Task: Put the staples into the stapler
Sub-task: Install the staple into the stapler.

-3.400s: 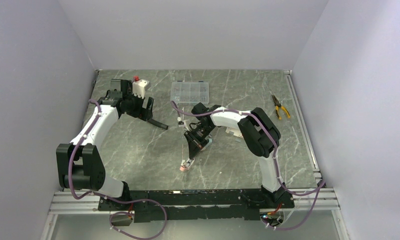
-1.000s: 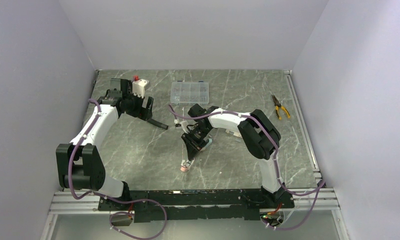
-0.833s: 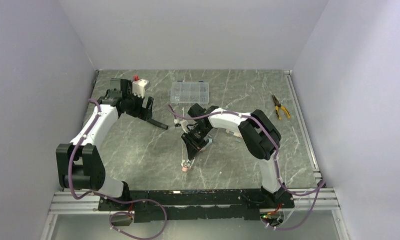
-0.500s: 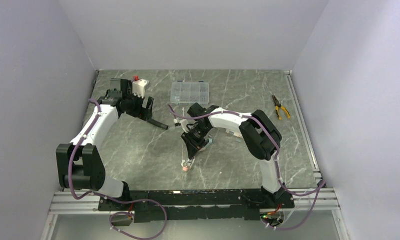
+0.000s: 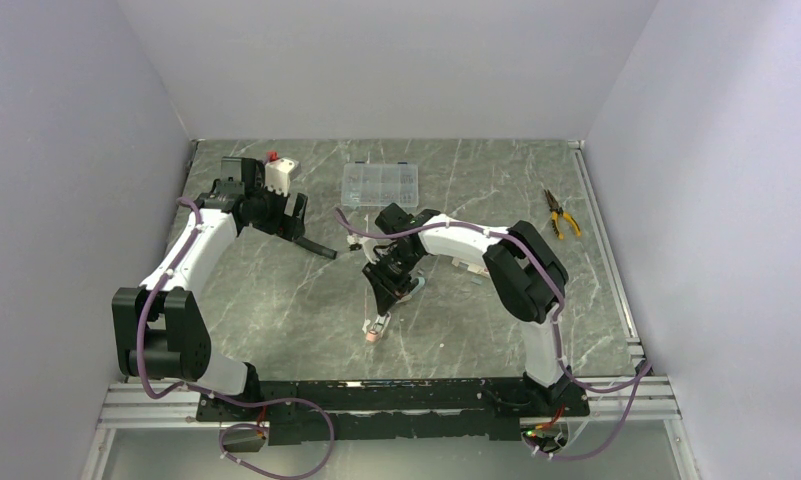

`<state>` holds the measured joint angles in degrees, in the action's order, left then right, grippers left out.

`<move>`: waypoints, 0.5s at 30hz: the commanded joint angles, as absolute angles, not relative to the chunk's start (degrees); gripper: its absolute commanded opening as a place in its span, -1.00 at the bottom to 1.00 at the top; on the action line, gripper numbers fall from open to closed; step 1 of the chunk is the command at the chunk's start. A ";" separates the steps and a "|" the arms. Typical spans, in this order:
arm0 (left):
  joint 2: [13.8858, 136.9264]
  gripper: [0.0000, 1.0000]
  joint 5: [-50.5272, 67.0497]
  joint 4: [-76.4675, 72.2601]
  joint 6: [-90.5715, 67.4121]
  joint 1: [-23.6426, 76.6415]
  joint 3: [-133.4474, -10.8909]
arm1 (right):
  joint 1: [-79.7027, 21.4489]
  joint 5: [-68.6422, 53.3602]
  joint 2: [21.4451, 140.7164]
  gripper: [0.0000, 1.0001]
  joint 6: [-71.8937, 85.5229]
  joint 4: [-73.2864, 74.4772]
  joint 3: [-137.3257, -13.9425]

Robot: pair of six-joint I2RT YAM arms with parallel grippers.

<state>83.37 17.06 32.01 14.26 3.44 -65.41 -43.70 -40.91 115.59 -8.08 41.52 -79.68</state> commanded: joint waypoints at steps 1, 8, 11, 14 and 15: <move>82.86 0.89 17.68 31.99 13.79 3.35 -67.91 | -43.86 -39.93 112.74 -0.51 -9.27 41.55 -81.85; 82.79 0.89 17.67 31.98 13.78 3.27 -67.83 | -43.90 -39.05 112.48 -0.51 -9.47 41.63 -82.09; 82.83 0.89 17.70 32.01 13.73 3.35 -67.92 | -43.95 -38.94 112.45 -0.51 -9.49 41.50 -81.92; 82.80 0.89 17.59 31.93 13.77 3.33 -67.84 | -43.95 -39.02 112.49 -0.51 -9.49 41.43 -81.77; 82.81 0.89 17.58 31.95 13.77 3.34 -67.85 | -43.95 -39.07 112.48 -0.51 -9.49 41.43 -81.67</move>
<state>83.37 17.06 32.16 14.26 3.44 -65.63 -43.72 -39.24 115.35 -8.60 41.52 -79.81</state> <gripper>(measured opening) 0.943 0.241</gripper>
